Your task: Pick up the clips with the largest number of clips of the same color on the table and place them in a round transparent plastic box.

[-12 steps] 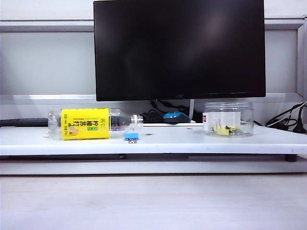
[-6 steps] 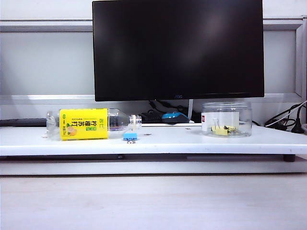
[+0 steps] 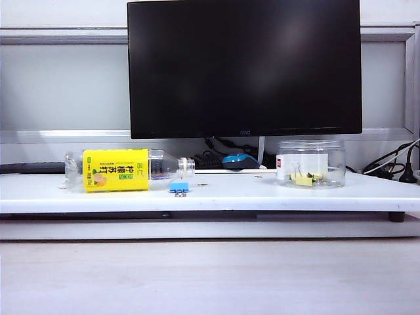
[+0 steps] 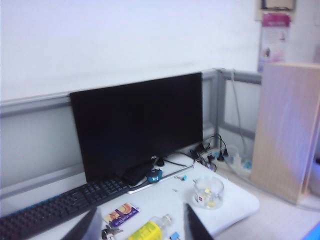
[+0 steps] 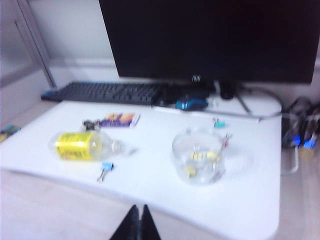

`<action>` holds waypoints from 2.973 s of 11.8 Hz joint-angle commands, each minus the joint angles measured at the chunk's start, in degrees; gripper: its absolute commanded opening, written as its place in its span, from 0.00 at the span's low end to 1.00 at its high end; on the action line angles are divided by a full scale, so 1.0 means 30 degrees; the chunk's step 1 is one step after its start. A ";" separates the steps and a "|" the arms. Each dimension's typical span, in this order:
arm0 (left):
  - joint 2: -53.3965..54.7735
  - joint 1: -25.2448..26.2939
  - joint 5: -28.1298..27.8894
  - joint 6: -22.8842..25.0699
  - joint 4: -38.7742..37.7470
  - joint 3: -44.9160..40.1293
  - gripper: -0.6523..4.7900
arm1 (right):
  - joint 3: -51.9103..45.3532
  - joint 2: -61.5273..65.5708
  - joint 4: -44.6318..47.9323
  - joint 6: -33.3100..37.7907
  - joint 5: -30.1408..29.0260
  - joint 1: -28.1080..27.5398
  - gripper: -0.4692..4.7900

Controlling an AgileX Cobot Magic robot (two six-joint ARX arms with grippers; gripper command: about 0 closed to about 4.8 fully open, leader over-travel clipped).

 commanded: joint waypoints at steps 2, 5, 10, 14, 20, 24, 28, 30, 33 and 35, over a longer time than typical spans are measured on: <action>-0.4051 0.0007 -0.0794 -0.1202 0.1035 -0.7169 0.52 | -0.0940 0.0000 -0.0087 0.0743 -0.1756 -0.0007 0.11; -0.6339 0.0000 0.0204 -0.1370 0.7009 -1.7405 0.50 | -0.1734 0.0000 -0.0386 0.1035 -0.2157 0.0000 0.11; -0.6302 0.0000 0.0452 -0.1523 1.4025 -2.5777 0.50 | -0.2135 0.0000 -0.0415 0.1027 -0.2098 -0.0007 0.11; -0.6309 0.0000 -0.2149 -0.1872 1.7129 -3.0323 0.50 | -0.4328 0.0015 0.1494 0.1698 -0.0109 0.0000 0.11; -0.6317 0.0000 -0.2127 -0.2149 2.0801 -3.2319 0.50 | -0.7759 0.0022 0.8218 0.5275 0.0576 0.0007 0.11; -0.6324 0.0000 -0.2135 -0.0918 2.2979 -3.5605 0.50 | -1.2174 0.0007 1.3376 0.5756 0.2798 0.0029 0.11; -0.6324 0.0000 -0.2127 0.0087 2.3460 -3.6137 0.50 | -1.3085 0.0007 1.3624 0.3781 0.4357 0.0029 0.10; -0.6324 0.0000 -0.2127 0.0809 2.3452 -3.6232 0.46 | -1.3413 0.0007 1.3566 0.3344 0.4226 0.0029 0.09; -0.6324 0.0000 -0.2149 0.1311 2.3394 -3.6246 0.21 | -1.3821 0.0007 1.2029 0.3242 0.3832 0.0131 0.09; -0.6324 0.0000 -0.2135 0.1778 2.3343 -3.6246 0.21 | -1.4200 0.0007 1.1795 0.3133 0.3395 0.0131 0.09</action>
